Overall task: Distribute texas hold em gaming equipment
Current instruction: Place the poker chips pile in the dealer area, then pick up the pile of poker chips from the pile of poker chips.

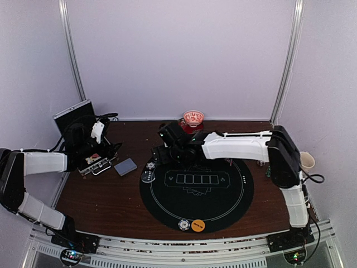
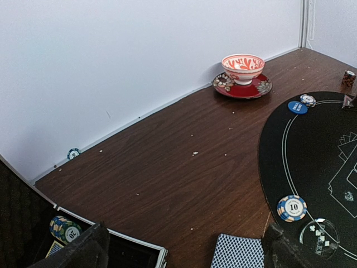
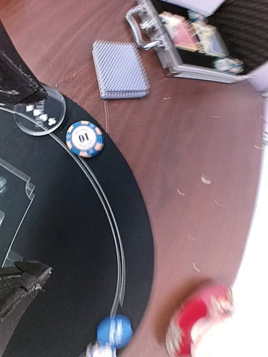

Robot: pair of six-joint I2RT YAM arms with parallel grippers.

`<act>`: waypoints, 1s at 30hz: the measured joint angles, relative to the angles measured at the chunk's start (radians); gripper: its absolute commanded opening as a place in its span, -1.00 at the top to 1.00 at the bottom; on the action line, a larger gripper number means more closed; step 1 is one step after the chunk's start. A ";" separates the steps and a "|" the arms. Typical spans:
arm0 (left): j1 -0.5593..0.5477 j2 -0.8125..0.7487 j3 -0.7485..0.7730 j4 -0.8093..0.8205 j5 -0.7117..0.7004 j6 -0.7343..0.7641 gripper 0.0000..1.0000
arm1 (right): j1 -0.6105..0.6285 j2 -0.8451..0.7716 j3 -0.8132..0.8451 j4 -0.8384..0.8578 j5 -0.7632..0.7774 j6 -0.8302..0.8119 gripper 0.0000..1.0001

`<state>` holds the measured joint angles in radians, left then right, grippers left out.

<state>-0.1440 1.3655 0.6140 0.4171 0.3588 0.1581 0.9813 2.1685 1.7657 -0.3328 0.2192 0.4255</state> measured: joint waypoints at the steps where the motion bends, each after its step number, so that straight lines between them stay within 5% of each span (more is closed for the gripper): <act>1: 0.000 0.000 0.000 0.000 0.000 0.000 -0.96 | -0.006 -0.049 -0.036 0.001 0.010 0.000 -1.00; 15: 0.000 0.000 0.000 0.000 -0.002 0.000 -0.96 | -0.315 -0.563 -0.591 -0.077 0.121 0.011 -1.00; 21: 0.000 0.000 0.000 0.000 -0.002 0.000 -0.96 | -0.460 -0.669 -0.762 -0.059 0.154 0.047 -1.00; 30: 0.000 0.000 0.000 0.000 -0.002 0.000 -0.96 | -0.520 -0.740 -0.938 -0.004 0.243 0.142 -1.00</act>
<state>-0.1440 1.3651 0.6140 0.4171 0.3565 0.1577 0.4610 1.4281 0.8276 -0.3370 0.4622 0.5674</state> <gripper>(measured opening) 0.978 0.997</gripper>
